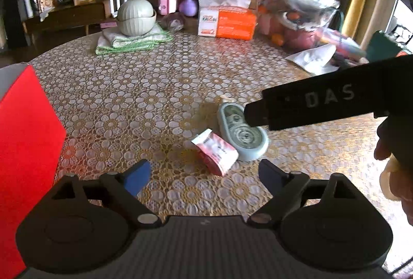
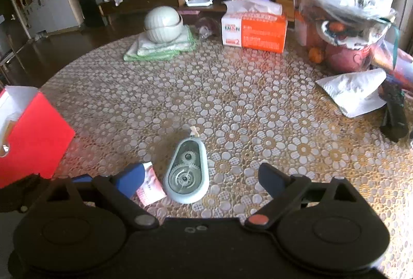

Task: Organize objects
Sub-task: 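Move left tool to pink paper packet while right tool lowers onto grey-green gear container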

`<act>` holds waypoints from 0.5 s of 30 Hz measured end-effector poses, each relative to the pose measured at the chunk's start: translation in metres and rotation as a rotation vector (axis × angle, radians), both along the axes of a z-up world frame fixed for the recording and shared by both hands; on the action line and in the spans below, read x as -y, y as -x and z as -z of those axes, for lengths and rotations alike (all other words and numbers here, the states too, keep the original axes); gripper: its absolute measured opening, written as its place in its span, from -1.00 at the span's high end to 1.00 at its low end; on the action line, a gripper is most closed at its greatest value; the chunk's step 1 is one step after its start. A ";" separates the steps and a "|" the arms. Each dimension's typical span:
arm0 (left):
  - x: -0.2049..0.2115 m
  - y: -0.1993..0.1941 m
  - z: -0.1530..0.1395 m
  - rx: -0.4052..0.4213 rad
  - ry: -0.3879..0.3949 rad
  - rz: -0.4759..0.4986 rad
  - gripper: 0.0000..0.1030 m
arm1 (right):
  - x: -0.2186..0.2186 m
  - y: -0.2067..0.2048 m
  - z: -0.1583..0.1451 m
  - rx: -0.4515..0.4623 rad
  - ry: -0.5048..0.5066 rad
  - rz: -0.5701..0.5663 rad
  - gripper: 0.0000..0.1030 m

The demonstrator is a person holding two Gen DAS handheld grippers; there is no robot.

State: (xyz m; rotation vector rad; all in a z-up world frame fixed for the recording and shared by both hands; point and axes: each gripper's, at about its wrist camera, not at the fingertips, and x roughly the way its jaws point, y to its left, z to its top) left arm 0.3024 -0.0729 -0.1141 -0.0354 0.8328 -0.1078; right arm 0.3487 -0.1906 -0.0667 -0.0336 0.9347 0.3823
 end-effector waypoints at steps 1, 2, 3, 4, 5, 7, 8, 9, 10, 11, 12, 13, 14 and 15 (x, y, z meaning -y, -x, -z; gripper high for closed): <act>0.001 -0.004 0.003 -0.006 -0.010 -0.007 -0.91 | -0.002 -0.003 0.003 -0.006 0.002 0.001 -0.84; 0.002 -0.007 0.005 -0.008 -0.013 -0.015 -0.91 | -0.005 -0.005 0.006 -0.012 0.005 0.003 -0.84; 0.002 -0.010 0.007 -0.012 -0.014 -0.023 -0.91 | -0.006 -0.007 0.009 -0.016 0.006 0.005 -0.84; 0.003 -0.014 0.010 -0.017 -0.014 -0.030 -0.91 | -0.009 -0.010 0.012 -0.023 0.006 0.007 -0.84; 0.004 -0.017 0.012 -0.022 -0.014 -0.039 -0.91 | -0.011 -0.012 0.014 -0.030 0.007 0.010 -0.83; 0.005 -0.022 0.016 -0.022 -0.023 -0.059 -0.91 | -0.015 -0.016 0.020 -0.041 0.016 0.015 -0.82; 0.006 -0.024 0.018 -0.020 -0.027 -0.069 -0.91 | -0.017 -0.017 0.022 -0.044 0.020 0.017 -0.82; 0.006 -0.026 0.019 -0.020 -0.026 -0.076 -0.94 | -0.018 -0.019 0.025 -0.049 0.023 0.019 -0.81; 0.006 -0.028 0.020 -0.018 -0.022 -0.081 -0.95 | -0.019 -0.020 0.027 -0.054 0.025 0.023 -0.80; 0.006 -0.029 0.020 -0.014 -0.019 -0.086 -0.95 | -0.021 -0.022 0.029 -0.059 0.027 0.030 -0.79; 0.007 -0.030 0.020 -0.011 -0.018 -0.091 -0.95 | -0.022 -0.023 0.031 -0.063 0.029 0.036 -0.79; 0.007 -0.030 0.021 -0.009 -0.017 -0.094 -0.95 | -0.022 -0.025 0.033 -0.066 0.032 0.041 -0.76; 0.007 -0.030 0.021 -0.006 -0.017 -0.098 -0.95 | -0.023 -0.027 0.035 -0.069 0.035 0.048 -0.74; 0.007 -0.029 0.021 -0.004 -0.016 -0.100 -0.95 | -0.024 -0.029 0.036 -0.069 0.038 0.056 -0.71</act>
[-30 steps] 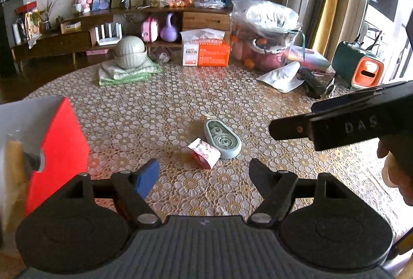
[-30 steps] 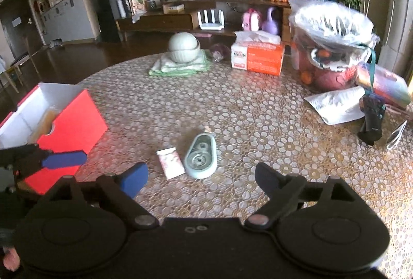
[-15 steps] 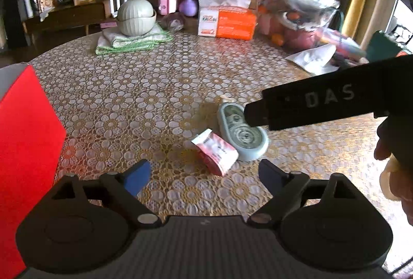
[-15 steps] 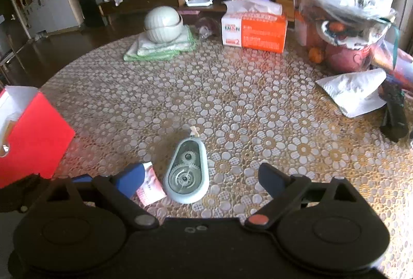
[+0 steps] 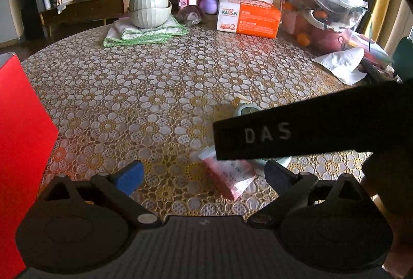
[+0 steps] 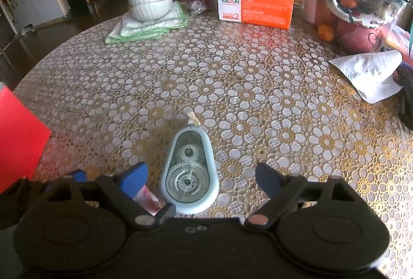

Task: Organize objects
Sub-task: 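Move left tool to pink paper packet while right tool lowers onto grey-green gear container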

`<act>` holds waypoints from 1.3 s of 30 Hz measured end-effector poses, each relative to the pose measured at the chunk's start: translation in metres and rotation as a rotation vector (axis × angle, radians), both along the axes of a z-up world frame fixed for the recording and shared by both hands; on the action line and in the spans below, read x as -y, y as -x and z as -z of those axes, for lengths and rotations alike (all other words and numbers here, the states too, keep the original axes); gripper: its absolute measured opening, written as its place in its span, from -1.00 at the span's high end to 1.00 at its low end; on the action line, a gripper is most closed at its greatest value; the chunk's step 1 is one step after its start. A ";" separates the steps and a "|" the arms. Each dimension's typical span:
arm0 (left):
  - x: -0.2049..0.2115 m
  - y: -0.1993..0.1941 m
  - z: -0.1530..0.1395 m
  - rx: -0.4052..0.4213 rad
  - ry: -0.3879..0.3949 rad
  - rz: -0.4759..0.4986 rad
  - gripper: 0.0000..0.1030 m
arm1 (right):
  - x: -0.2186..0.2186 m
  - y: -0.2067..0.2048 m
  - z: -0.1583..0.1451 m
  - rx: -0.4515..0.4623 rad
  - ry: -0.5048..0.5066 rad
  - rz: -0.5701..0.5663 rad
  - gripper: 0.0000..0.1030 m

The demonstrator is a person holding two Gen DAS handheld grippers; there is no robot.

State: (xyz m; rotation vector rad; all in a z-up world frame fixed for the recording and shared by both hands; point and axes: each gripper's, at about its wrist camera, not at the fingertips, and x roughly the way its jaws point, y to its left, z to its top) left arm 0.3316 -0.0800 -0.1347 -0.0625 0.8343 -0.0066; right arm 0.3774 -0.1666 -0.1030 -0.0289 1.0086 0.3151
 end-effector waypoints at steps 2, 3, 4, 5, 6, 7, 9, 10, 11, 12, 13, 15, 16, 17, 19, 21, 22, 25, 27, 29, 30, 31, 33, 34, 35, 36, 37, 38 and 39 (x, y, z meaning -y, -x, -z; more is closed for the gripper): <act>-0.001 0.001 0.001 0.003 -0.003 -0.006 -0.95 | -0.002 -0.002 0.002 0.004 0.013 0.010 -0.64; -0.003 0.001 0.001 0.004 -0.005 -0.009 -0.95 | -0.004 -0.004 0.003 0.005 0.024 0.014 -0.58; -0.004 0.001 0.002 0.002 -0.007 -0.011 -0.95 | -0.005 -0.004 0.004 0.005 0.035 0.015 -0.53; -0.004 0.001 0.003 -0.002 -0.013 -0.013 -0.95 | -0.006 -0.005 0.005 0.005 0.039 0.012 -0.51; -0.005 0.001 0.003 -0.004 -0.016 -0.014 -0.95 | -0.008 -0.005 0.006 0.006 0.044 0.005 -0.47; -0.006 0.001 0.004 -0.005 -0.017 -0.013 -0.95 | -0.009 -0.005 0.006 0.009 0.051 -0.003 -0.43; -0.008 0.001 0.004 -0.003 -0.026 -0.012 -0.95 | -0.011 -0.003 0.007 0.018 0.063 -0.016 -0.39; -0.008 0.001 0.004 0.000 -0.031 -0.013 -0.95 | -0.012 -0.002 0.007 0.023 0.067 -0.022 -0.39; -0.010 0.002 0.004 0.004 -0.034 -0.012 -0.95 | -0.012 -0.001 0.006 0.027 0.071 -0.025 -0.39; -0.011 0.002 0.003 0.010 -0.039 -0.008 -0.95 | -0.011 -0.001 0.005 0.027 0.070 -0.024 -0.38; -0.012 0.002 0.003 0.015 -0.044 -0.004 -0.95 | -0.011 -0.002 0.005 0.026 0.067 -0.022 -0.37; -0.013 0.003 0.002 0.028 -0.054 0.013 -0.95 | -0.007 -0.003 0.005 0.022 0.060 -0.017 -0.37; -0.013 0.002 0.003 0.031 -0.059 0.023 -0.95 | -0.004 -0.003 0.006 0.019 0.052 -0.017 -0.37; -0.012 0.002 0.003 0.033 -0.067 0.032 -0.95 | -0.001 -0.004 0.006 0.016 0.042 -0.015 -0.36; -0.010 0.002 0.005 0.036 -0.081 0.048 -0.95 | 0.005 -0.004 0.007 0.019 0.040 -0.008 -0.24; -0.008 0.002 0.005 0.041 -0.090 0.066 -0.95 | 0.008 -0.002 0.007 0.030 0.051 -0.018 -0.18; -0.006 0.003 0.006 0.041 -0.092 0.072 -0.95 | 0.010 -0.002 0.007 0.031 0.053 -0.019 -0.18; -0.002 0.004 0.005 0.047 -0.090 0.086 -0.94 | 0.012 0.001 0.008 0.042 0.062 -0.029 -0.12; 0.001 0.006 0.005 0.050 -0.094 0.096 -0.80 | 0.012 0.003 0.008 0.055 0.071 -0.036 -0.08; 0.003 0.007 0.006 0.045 -0.092 0.109 -0.44 | 0.010 0.006 0.008 0.066 0.081 -0.040 -0.06; 0.003 0.008 0.005 0.045 -0.078 0.115 -0.37 | 0.010 0.007 0.008 0.072 0.085 -0.043 -0.05; 0.004 0.009 0.004 0.043 -0.068 0.116 -0.27 | 0.010 0.008 0.008 0.075 0.085 -0.043 -0.05; 0.004 0.010 0.004 0.043 -0.060 0.116 -0.06 | 0.011 0.009 0.008 0.080 0.085 -0.044 -0.04; 0.003 0.011 0.003 0.043 -0.053 0.117 0.12 | 0.011 0.010 0.008 0.080 0.084 -0.042 -0.04; 0.003 0.011 0.002 0.042 -0.050 0.118 0.30 | 0.012 0.010 0.008 0.080 0.082 -0.040 -0.04; 0.003 0.011 0.001 0.041 -0.049 0.120 0.37 | 0.013 0.012 0.008 0.079 0.077 -0.038 -0.04; 0.002 0.011 0.001 0.038 -0.040 0.122 0.37 | 0.014 0.012 0.008 0.078 0.073 -0.035 -0.04; 0.000 0.011 0.000 0.034 -0.033 0.123 0.39 | 0.015 0.014 0.007 0.077 0.068 -0.031 -0.03; -0.001 0.011 0.000 0.032 -0.030 0.123 0.40 | 0.016 0.016 0.007 0.076 0.063 -0.029 -0.03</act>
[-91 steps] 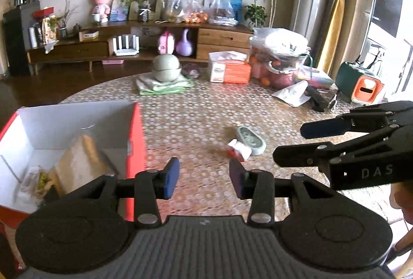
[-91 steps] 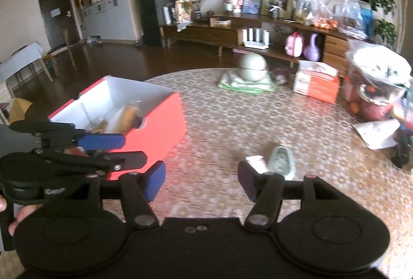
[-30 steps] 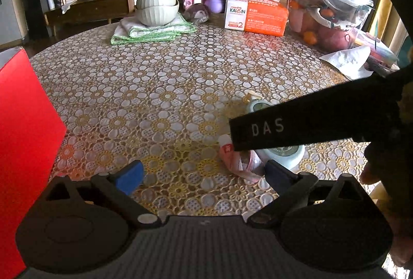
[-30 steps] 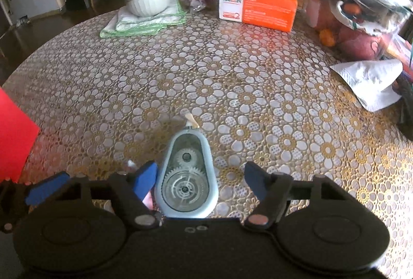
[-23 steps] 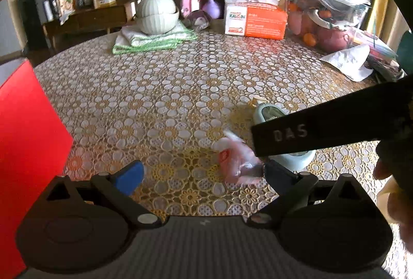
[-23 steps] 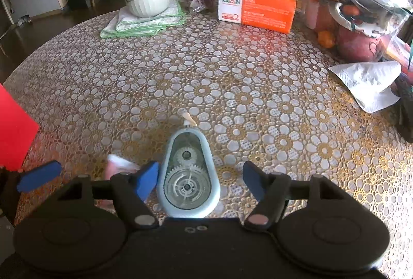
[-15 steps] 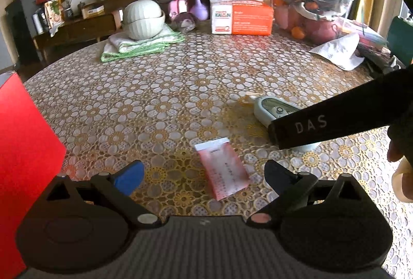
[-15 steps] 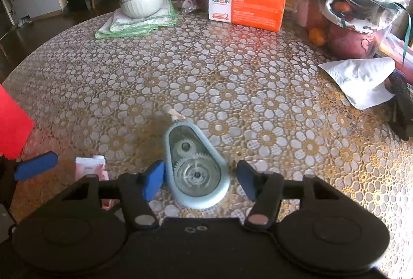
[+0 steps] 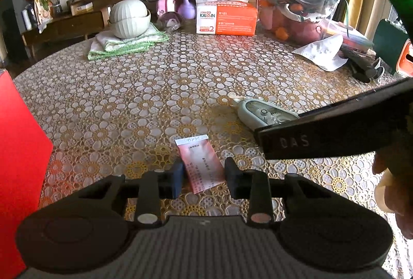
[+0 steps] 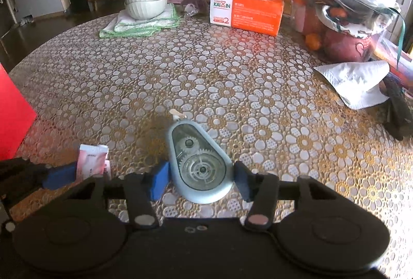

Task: Organize objects
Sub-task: 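Move left tool to pink paper packet while right tool lowers onto grey-green gear container, then close left tool on pink packet while right tool grasps grey-green container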

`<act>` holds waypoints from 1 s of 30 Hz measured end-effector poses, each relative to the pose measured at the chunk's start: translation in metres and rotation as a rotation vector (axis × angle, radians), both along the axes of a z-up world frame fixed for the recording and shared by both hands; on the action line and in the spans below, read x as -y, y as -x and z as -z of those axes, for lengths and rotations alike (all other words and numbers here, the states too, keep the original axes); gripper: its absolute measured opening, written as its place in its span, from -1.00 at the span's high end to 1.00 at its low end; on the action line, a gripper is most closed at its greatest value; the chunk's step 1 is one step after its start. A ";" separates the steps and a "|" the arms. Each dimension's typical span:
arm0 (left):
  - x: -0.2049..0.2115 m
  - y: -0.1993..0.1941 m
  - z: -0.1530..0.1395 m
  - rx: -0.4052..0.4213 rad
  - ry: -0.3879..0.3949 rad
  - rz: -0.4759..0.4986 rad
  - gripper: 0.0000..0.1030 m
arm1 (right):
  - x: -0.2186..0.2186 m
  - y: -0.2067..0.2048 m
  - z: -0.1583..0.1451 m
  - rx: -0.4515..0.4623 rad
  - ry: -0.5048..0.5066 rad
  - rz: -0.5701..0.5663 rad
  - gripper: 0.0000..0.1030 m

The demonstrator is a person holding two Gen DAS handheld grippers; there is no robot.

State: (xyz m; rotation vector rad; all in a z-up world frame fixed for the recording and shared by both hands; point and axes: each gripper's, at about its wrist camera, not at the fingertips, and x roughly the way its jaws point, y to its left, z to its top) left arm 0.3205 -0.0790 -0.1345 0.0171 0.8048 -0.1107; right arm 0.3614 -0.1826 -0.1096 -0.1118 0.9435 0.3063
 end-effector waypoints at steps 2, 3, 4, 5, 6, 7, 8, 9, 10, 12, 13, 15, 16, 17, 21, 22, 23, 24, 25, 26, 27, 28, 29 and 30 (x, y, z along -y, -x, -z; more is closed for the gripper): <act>-0.001 0.002 -0.001 -0.001 0.000 -0.001 0.44 | 0.002 0.006 -0.003 0.003 -0.006 0.006 -0.03; -0.002 0.003 -0.003 0.000 0.001 -0.001 0.44 | 0.002 0.009 -0.004 0.003 -0.010 0.009 -0.03; -0.003 0.006 -0.005 0.001 0.003 -0.001 0.44 | 0.003 0.013 -0.006 0.001 -0.015 0.011 -0.03; -0.004 0.007 -0.007 0.002 0.007 0.000 0.44 | 0.004 0.017 -0.008 0.001 -0.017 0.012 -0.03; -0.005 0.009 -0.009 0.003 0.010 0.000 0.44 | 0.004 0.022 -0.011 0.002 -0.020 0.013 -0.03; -0.006 0.012 -0.012 0.002 0.012 0.001 0.48 | 0.005 0.026 -0.013 0.004 -0.027 0.014 -0.03; -0.006 0.016 -0.014 0.003 0.016 0.005 0.48 | 0.007 0.031 -0.017 0.004 -0.033 0.014 -0.03; -0.006 0.018 -0.016 0.004 0.017 0.011 0.48 | 0.008 0.036 -0.021 0.008 -0.038 0.013 -0.03; -0.007 0.022 -0.018 0.007 0.016 0.019 0.48 | 0.008 0.041 -0.023 0.013 -0.038 0.010 -0.03; -0.008 0.028 -0.022 0.013 0.018 0.028 0.48 | 0.010 0.051 -0.029 0.028 -0.034 0.015 -0.03; -0.009 0.032 -0.026 0.019 0.021 0.030 0.48 | 0.013 0.057 -0.033 0.032 -0.040 0.017 -0.03; -0.011 0.040 -0.033 0.033 0.029 0.039 0.48 | 0.019 0.067 -0.040 0.031 -0.051 0.025 -0.03; -0.013 0.044 -0.037 0.040 0.031 0.041 0.48 | 0.022 0.070 -0.042 0.032 -0.054 0.028 -0.03; -0.014 0.049 -0.041 0.048 0.034 0.042 0.48 | 0.024 0.075 -0.046 0.037 -0.057 0.031 -0.03; -0.021 0.068 -0.059 0.080 0.056 0.050 0.48 | 0.027 0.096 -0.062 0.051 -0.081 0.030 -0.03; -0.023 0.073 -0.063 0.086 0.060 0.053 0.48 | 0.025 0.102 -0.067 0.057 -0.083 0.025 -0.03; -0.025 0.078 -0.067 0.095 0.062 0.055 0.48 | 0.024 0.108 -0.071 0.063 -0.086 0.019 -0.03; -0.026 0.082 -0.071 0.102 0.066 0.055 0.48 | 0.022 0.113 -0.076 0.071 -0.089 0.012 -0.03; -0.029 0.087 -0.076 0.109 0.071 0.057 0.48 | 0.019 0.119 -0.081 0.080 -0.091 0.007 -0.03; -0.032 0.093 -0.080 0.117 0.075 0.058 0.48 | 0.017 0.123 -0.086 0.088 -0.093 0.001 -0.03; -0.034 0.097 -0.083 0.124 0.077 0.057 0.48 | 0.014 0.127 -0.090 0.096 -0.097 -0.005 -0.03; -0.038 0.102 -0.088 0.132 0.081 0.055 0.48 | 0.011 0.132 -0.095 0.104 -0.101 -0.013 -0.03; -0.042 0.107 -0.091 0.139 0.086 0.054 0.48 | 0.008 0.138 -0.100 0.110 -0.103 -0.018 -0.03; -0.046 0.111 -0.095 0.145 0.091 0.051 0.48 | 0.004 0.143 -0.105 0.119 -0.105 -0.027 -0.03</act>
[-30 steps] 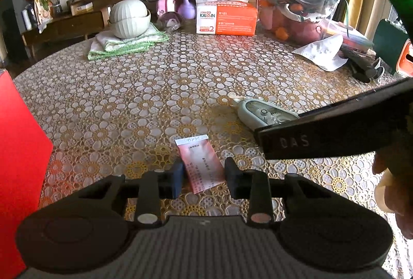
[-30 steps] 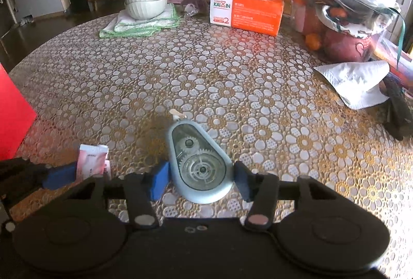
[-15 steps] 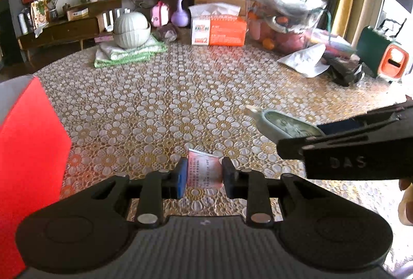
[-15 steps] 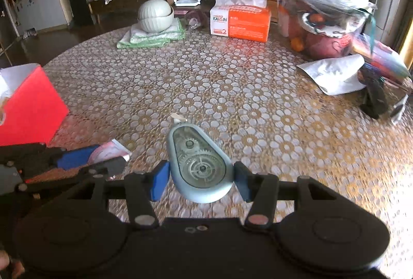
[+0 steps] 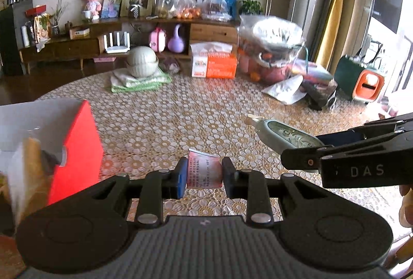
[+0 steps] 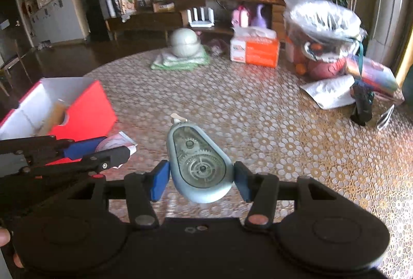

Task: Organize objects
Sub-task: 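Close left tool on pink packet while right tool grasps grey-green container, then carry pink packet in left tool into red box while right tool carries container there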

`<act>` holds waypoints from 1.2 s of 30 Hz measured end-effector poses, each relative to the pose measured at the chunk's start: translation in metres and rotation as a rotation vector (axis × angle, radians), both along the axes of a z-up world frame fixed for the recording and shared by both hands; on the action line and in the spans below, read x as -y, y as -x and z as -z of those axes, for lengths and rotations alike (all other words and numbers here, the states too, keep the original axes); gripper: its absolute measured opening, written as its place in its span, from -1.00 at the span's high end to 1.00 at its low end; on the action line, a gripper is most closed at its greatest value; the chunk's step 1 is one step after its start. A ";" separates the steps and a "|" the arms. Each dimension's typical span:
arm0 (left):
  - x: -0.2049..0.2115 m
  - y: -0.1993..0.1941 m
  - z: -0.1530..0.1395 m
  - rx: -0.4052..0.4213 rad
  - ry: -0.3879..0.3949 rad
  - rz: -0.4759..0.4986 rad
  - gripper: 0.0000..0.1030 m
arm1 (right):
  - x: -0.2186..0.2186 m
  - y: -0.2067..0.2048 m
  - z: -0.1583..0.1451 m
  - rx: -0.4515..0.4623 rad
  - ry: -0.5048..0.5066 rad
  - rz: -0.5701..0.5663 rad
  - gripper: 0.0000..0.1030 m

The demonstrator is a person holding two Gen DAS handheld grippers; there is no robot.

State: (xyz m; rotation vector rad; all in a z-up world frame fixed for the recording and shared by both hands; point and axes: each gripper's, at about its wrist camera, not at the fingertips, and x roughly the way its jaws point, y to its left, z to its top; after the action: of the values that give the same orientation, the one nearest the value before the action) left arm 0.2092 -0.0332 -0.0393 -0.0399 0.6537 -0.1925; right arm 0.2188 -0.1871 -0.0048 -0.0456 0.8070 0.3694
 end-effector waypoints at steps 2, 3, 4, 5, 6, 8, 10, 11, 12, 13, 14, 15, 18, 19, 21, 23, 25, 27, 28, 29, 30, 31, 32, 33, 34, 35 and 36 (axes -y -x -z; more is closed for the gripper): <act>-0.009 0.010 -0.008 0.015 0.009 -0.006 0.48 | -0.007 0.007 -0.007 0.012 -0.004 -0.013 -0.03; -0.013 0.015 -0.011 0.020 0.012 -0.007 0.48 | -0.011 0.010 -0.011 0.018 -0.003 -0.022 -0.03; -0.018 0.019 -0.014 0.027 0.012 -0.011 0.48 | -0.016 0.014 -0.014 0.026 -0.002 -0.032 -0.03; -0.023 0.023 -0.017 0.032 0.012 -0.015 0.48 | -0.020 0.018 -0.017 0.033 -0.001 -0.040 -0.03; -0.028 0.026 -0.019 0.035 0.015 -0.018 0.48 | -0.025 0.021 -0.020 0.038 0.001 -0.049 -0.03; -0.040 0.034 -0.024 0.041 0.020 -0.030 0.48 | -0.035 0.027 -0.025 0.045 0.009 -0.063 -0.03; -0.052 0.042 -0.027 0.044 0.019 -0.045 0.48 | -0.046 0.031 -0.028 0.050 0.011 -0.081 -0.03; -0.059 0.045 -0.029 0.047 0.023 -0.053 0.48 | -0.052 0.034 -0.030 0.051 0.012 -0.091 -0.03; -0.067 0.049 -0.031 0.051 0.025 -0.063 0.48 | -0.057 0.036 -0.032 0.055 0.014 -0.100 -0.03; -0.072 0.052 -0.033 0.055 0.027 -0.071 0.48 | -0.063 0.038 -0.034 0.059 0.016 -0.110 -0.03; -0.079 0.056 -0.034 0.060 0.029 -0.080 0.48 | -0.068 0.041 -0.035 0.062 0.016 -0.120 -0.03; -0.086 0.058 -0.036 0.064 0.032 -0.088 0.48 | -0.074 0.043 -0.037 0.064 0.015 -0.130 -0.03; -0.107 0.067 -0.040 0.075 0.037 -0.114 0.48 | -0.092 0.049 -0.040 0.073 0.022 -0.157 -0.03; -0.113 0.069 -0.041 0.078 0.036 -0.122 0.48 | -0.098 0.050 -0.041 0.074 0.022 -0.165 -0.03; -0.128 0.074 -0.042 0.081 0.034 -0.140 0.48 | -0.110 0.052 -0.043 0.078 0.023 -0.182 -0.03; -0.140 0.077 -0.043 0.083 0.032 -0.158 0.48 | -0.120 0.052 -0.044 0.082 0.024 -0.197 -0.03; -0.153 0.081 -0.043 0.085 0.026 -0.175 0.48 | -0.132 0.053 -0.044 0.081 0.025 -0.213 -0.03; -0.165 0.083 -0.043 0.086 0.022 -0.192 0.48 | -0.145 0.053 -0.044 0.083 0.033 -0.233 -0.03; -0.171 0.084 -0.043 0.087 0.020 -0.199 0.48 | -0.153 0.053 -0.043 0.085 0.037 -0.243 -0.03; -0.178 0.084 -0.042 0.088 0.015 -0.209 0.48 | -0.159 0.052 -0.043 0.087 0.041 -0.252 -0.03; -0.182 0.084 -0.042 0.087 0.012 -0.217 0.48 | -0.167 0.051 -0.043 0.088 0.044 -0.261 -0.03; -0.188 0.084 -0.041 0.088 0.009 -0.222 0.48 | -0.174 0.051 -0.043 0.091 0.046 -0.270 -0.03; -0.194 0.083 -0.041 0.090 0.005 -0.228 0.48 | -0.181 0.049 -0.043 0.092 0.046 -0.278 -0.03; -0.199 0.082 -0.041 0.092 -0.001 -0.234 0.48 | -0.189 0.047 -0.043 0.093 0.045 -0.288 -0.03; -0.204 0.081 -0.040 0.093 -0.009 -0.239 0.48 | -0.196 0.046 -0.042 0.095 0.045 -0.297 -0.03; -0.209 0.080 -0.039 0.095 -0.018 -0.247 0.48 | -0.202 0.045 -0.042 0.098 0.047 -0.307 -0.03; -0.215 0.077 -0.038 0.094 -0.026 -0.257 0.48 | -0.210 0.043 -0.041 0.100 0.051 -0.315 -0.03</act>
State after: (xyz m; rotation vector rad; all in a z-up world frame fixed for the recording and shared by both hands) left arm 0.1317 0.1818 -0.0011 -0.0889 0.5511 0.0615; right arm 0.1755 0.0228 0.0365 -0.2389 0.7102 0.6386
